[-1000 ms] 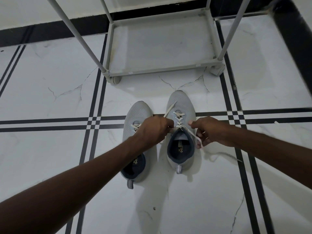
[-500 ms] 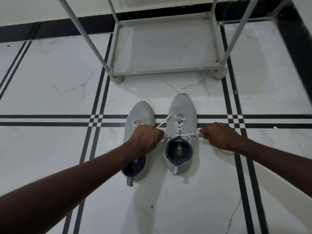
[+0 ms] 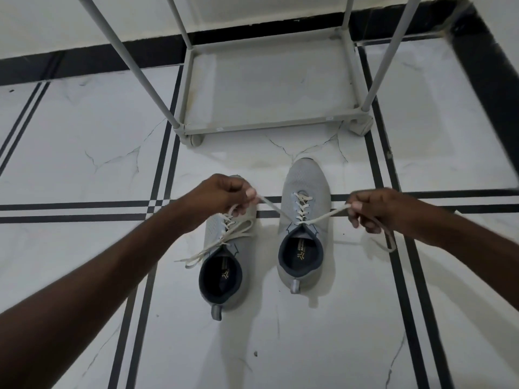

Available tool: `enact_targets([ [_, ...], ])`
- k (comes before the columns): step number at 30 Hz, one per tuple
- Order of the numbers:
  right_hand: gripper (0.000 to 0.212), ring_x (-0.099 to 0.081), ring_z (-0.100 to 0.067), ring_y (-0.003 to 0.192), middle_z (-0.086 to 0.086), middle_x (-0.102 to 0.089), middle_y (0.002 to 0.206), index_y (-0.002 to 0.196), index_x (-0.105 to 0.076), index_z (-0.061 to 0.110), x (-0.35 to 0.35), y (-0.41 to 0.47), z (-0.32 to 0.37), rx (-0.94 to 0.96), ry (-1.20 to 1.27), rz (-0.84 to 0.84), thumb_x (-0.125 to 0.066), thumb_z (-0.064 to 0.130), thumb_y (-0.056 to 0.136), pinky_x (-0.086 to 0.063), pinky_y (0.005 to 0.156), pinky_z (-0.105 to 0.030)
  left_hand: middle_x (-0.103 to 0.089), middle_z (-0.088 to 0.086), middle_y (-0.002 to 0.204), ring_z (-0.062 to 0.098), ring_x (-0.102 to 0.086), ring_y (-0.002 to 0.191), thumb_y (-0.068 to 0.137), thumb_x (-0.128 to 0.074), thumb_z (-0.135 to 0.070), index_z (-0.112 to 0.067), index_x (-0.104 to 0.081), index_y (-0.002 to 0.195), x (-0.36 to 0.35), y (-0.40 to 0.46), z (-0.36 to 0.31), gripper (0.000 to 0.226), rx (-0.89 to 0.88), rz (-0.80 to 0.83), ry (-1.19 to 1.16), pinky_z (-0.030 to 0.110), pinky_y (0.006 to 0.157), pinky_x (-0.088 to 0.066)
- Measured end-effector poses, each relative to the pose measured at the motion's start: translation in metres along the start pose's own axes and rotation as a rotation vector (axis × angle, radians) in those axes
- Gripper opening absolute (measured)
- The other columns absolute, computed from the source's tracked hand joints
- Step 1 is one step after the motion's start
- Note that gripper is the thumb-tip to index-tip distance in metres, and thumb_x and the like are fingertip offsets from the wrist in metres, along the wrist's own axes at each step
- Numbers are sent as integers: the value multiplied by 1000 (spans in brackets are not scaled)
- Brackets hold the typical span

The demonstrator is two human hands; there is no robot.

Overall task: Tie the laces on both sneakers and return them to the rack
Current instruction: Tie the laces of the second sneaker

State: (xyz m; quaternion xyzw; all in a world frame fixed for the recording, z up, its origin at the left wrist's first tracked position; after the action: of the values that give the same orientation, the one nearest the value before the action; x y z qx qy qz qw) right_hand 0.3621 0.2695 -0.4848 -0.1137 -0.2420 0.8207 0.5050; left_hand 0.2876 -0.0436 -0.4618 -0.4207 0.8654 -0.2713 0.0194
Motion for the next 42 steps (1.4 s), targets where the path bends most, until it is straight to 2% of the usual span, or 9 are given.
enact_targets([
  [3,18,-65,-26,100,-7,-73,109,95,-67,7,-10,9,5,100,104,-83,-52,16,98,-51,87,-38,-71,10,109,23,-69,105,97,-58,-16,-4,-67,101,-14,11,-2,16,-40,73,-220,33,86,-56],
  [5,17,-64,-26,103,-7,-70,121,104,-66,2,-16,18,4,115,175,-107,-54,10,96,-52,92,-41,-69,12,122,27,-67,115,97,-57,-11,-6,-66,102,-31,22,-2,11,-50,79,-339,31,89,-56],
  [9,17,-65,-27,84,-21,-72,108,107,-66,0,-29,29,12,183,200,-129,-55,2,95,-55,74,-33,-74,13,102,23,-68,100,92,-67,-18,-17,-75,101,-59,44,2,12,5,-3,-380,38,93,-51],
  [17,27,-71,-37,61,-24,-70,79,114,-62,7,-54,38,16,234,6,-276,-54,-7,93,-61,59,-42,-69,6,75,8,-64,59,95,-62,-11,-5,-71,112,-78,55,16,20,137,-135,-376,19,57,-53],
  [20,36,-72,-33,57,-19,-69,75,115,-59,18,-60,41,17,223,-95,-285,-54,-8,91,-61,55,-43,-66,9,87,9,-59,60,97,-54,2,-5,-66,119,-82,59,22,27,177,-46,-402,19,61,-54],
  [24,39,-71,-29,52,-15,-68,71,114,-58,23,-62,44,18,216,-179,-322,-57,-8,90,-61,54,-43,-64,17,85,12,-66,62,92,-56,8,13,-56,123,-89,61,27,31,206,-30,-518,19,61,-57],
  [34,32,-71,-27,54,-10,-73,64,112,-60,20,-51,51,12,211,-210,-293,-68,2,87,-60,53,-39,-65,16,90,18,-62,80,96,-60,-12,-3,-69,96,-91,59,28,12,183,92,-566,26,78,-49],
  [38,32,-69,-31,59,-17,-72,74,115,-52,14,-57,55,1,136,10,-219,-66,2,89,-58,56,-37,-64,15,75,21,-60,66,90,-69,-14,2,-67,87,-99,64,29,16,131,-87,-516,27,67,-53],
  [42,34,-63,-32,67,-23,-66,80,119,-48,1,-52,55,-15,64,276,-203,-65,2,89,-55,57,-33,-65,17,88,16,-60,68,91,-64,-4,6,-67,110,-97,64,28,21,129,-121,-509,25,67,-53],
])
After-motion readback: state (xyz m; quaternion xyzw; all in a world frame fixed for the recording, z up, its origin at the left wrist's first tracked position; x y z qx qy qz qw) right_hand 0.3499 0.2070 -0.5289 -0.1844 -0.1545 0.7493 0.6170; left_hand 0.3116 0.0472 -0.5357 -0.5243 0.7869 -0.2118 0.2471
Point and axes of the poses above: each hand's wrist, its own y-axis towards the middle knuckle, its own x-axis out of the back of the hand, z = x × y, the point moved 3 cm from there along y, towards the middle knuckle
